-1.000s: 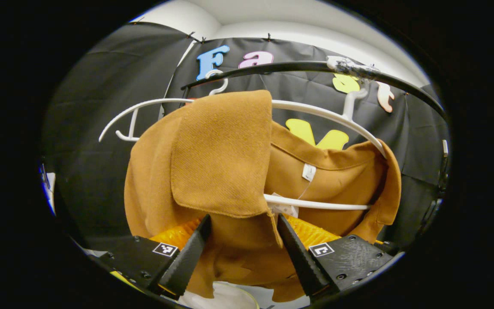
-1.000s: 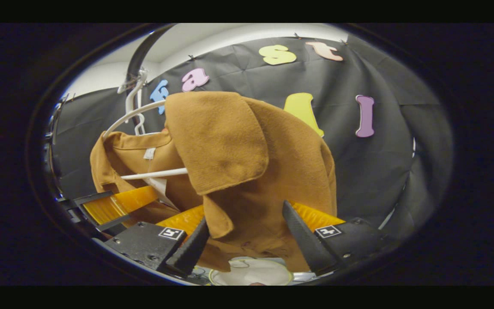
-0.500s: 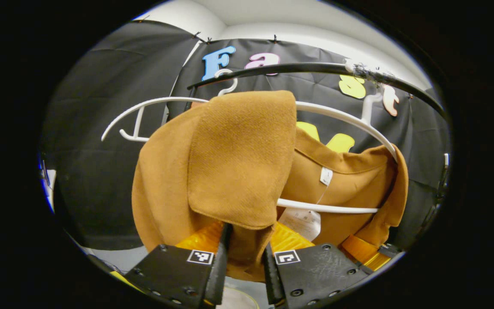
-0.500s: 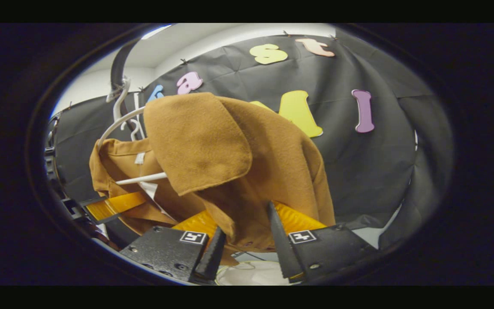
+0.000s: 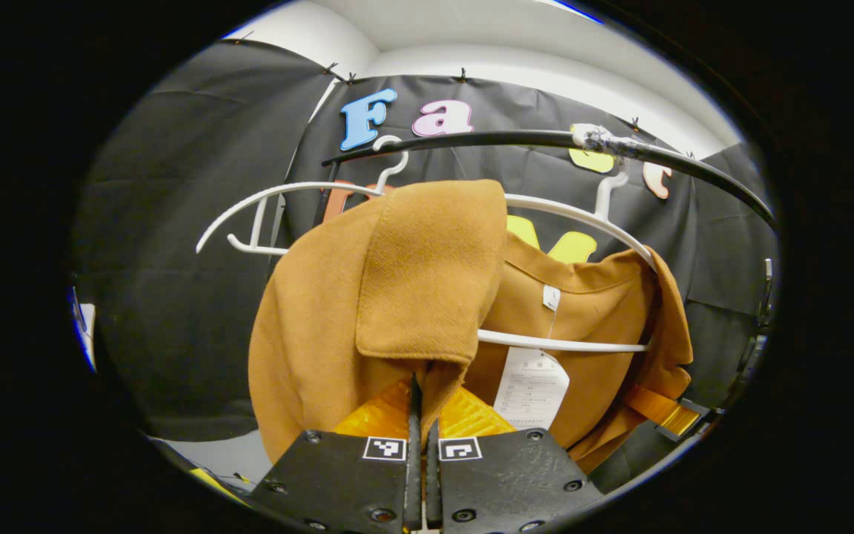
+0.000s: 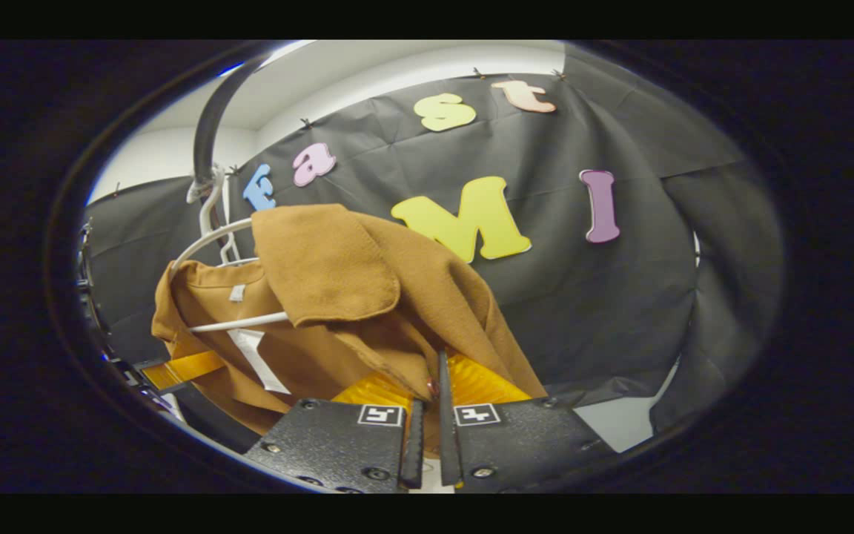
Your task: Grasp the clothes on the hanger with both hands and then place them into the laundry hamper below.
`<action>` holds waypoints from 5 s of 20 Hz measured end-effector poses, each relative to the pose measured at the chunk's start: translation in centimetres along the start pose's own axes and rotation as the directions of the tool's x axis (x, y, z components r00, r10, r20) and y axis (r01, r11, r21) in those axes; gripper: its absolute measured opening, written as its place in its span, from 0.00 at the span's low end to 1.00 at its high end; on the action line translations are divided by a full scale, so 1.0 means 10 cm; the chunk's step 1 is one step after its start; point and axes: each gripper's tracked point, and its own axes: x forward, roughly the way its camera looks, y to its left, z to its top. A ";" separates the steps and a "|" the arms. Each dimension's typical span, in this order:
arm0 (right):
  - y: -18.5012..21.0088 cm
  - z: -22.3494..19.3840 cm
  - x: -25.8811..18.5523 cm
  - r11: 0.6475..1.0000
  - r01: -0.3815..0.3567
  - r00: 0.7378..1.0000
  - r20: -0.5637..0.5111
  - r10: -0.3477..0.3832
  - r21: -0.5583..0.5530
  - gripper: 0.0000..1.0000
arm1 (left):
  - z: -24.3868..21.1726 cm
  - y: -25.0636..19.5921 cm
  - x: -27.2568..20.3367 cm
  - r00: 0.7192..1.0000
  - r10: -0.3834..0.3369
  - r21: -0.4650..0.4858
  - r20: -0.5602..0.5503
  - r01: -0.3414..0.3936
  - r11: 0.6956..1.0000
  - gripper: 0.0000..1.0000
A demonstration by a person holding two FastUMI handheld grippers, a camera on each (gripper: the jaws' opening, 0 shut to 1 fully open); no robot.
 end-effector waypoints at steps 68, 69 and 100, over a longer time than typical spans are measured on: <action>-0.37 -0.47 0.60 0.904 -0.098 0.971 -0.160 0.179 0.417 0.02 | -0.09 1.23 -0.18 0.994 -0.043 -0.147 -0.099 0.028 0.989 0.02; -0.35 -0.54 0.58 0.900 -0.092 0.969 -0.170 0.179 0.426 0.01 | -0.12 1.21 -0.18 0.993 -0.052 -0.153 -0.105 0.035 0.988 0.02; 1.66 -0.49 -1.18 0.850 -0.526 0.813 -0.274 0.514 0.031 0.01 | 0.26 -0.50 -1.23 0.859 -0.501 -0.021 -0.108 0.502 0.865 0.02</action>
